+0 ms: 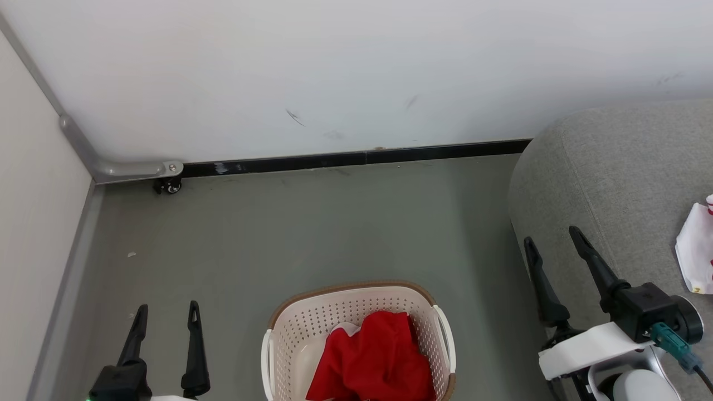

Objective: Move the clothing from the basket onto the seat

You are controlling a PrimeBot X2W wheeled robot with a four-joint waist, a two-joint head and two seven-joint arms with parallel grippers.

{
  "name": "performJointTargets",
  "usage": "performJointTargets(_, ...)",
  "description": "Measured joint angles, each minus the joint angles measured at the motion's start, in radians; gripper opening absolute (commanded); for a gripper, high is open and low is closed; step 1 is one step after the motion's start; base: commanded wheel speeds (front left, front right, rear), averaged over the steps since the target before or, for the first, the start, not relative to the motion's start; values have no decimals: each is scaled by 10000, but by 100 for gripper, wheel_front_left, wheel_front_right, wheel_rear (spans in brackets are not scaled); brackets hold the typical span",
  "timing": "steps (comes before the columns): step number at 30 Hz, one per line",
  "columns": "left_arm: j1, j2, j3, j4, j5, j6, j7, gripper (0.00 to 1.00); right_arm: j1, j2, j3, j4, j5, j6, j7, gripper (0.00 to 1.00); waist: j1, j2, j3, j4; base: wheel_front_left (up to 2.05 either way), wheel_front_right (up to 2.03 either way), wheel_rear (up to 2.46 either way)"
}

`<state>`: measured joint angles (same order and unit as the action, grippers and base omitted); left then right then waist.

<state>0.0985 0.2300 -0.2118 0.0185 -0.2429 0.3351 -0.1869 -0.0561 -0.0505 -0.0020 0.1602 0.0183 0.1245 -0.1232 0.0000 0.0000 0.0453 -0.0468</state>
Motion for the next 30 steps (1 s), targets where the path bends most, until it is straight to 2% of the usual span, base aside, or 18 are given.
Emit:
performJointTargets(5, -70, 150, -230, 21, 105, -127, 128, 100, 3, 8, -123, -161, 0, 0, 0, 100, 0, 0, 118, -38, 0, 0, 0)
performJointTargets(12, -782, 330, -700, 468, 272, -663, 385, 100, 52, 17, -301, -441, -2, 0, 0, 100, 0, 0, 407, -152, 0, 0, 0)
performJointTargets(21, -1790, 290, -1534, 1294, 625, -1340, 819, 100, 204, 42, -594, -819, -4, 0, -2, 100, 0, 0, 983, -408, 0, 0, 0)
performJointTargets(30, -2726, 217, -2059, 2211, 993, -1755, 1005, 100, 199, 71, -803, -1179, 0, 0, -15, 100, 0, 0, 1665, -733, 0, 0, 0)
